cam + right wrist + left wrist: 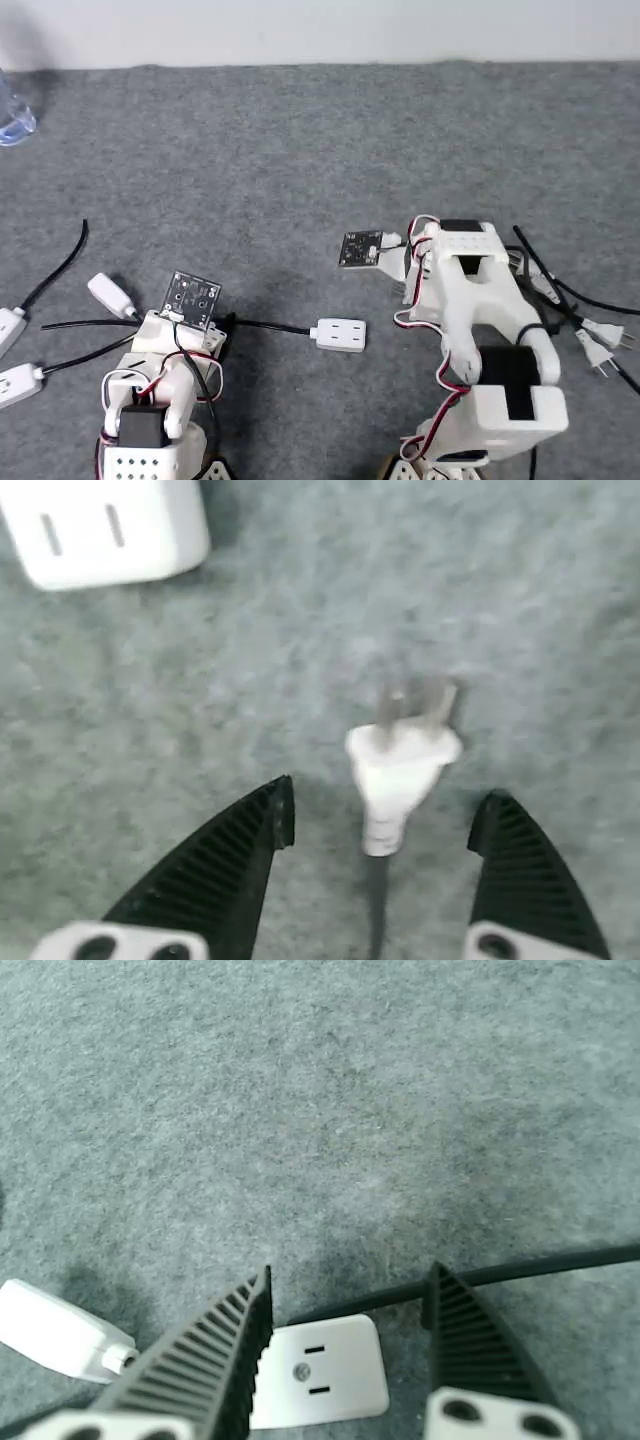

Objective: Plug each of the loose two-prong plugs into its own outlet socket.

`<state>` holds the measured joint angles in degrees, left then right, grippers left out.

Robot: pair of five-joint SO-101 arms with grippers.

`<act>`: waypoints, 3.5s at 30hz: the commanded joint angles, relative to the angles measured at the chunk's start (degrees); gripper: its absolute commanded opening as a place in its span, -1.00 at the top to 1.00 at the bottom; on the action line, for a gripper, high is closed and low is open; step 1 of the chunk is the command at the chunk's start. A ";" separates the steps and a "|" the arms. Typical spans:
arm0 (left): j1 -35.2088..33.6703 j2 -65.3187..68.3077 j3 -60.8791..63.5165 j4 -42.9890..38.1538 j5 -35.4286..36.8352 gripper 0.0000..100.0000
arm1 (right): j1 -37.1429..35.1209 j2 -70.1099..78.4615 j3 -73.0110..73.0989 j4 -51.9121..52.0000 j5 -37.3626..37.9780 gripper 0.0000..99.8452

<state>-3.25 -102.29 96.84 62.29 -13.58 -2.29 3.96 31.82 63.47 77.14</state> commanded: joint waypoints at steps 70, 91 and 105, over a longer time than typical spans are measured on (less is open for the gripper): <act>6.42 -0.44 -1.54 -4.31 -0.26 0.54 | -6.11 -1.54 -18.02 15.34 -18.99 0.98; 24.88 -0.09 -0.31 -23.03 25.93 0.34 | -25.98 -39.78 6.95 12.26 -33.85 0.98; 24.79 -0.26 -0.31 -22.86 25.67 0.34 | -31.52 -44.79 0.88 19.82 -37.80 0.98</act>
<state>21.45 -102.29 96.92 40.92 12.62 -33.23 -39.82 37.63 82.20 39.96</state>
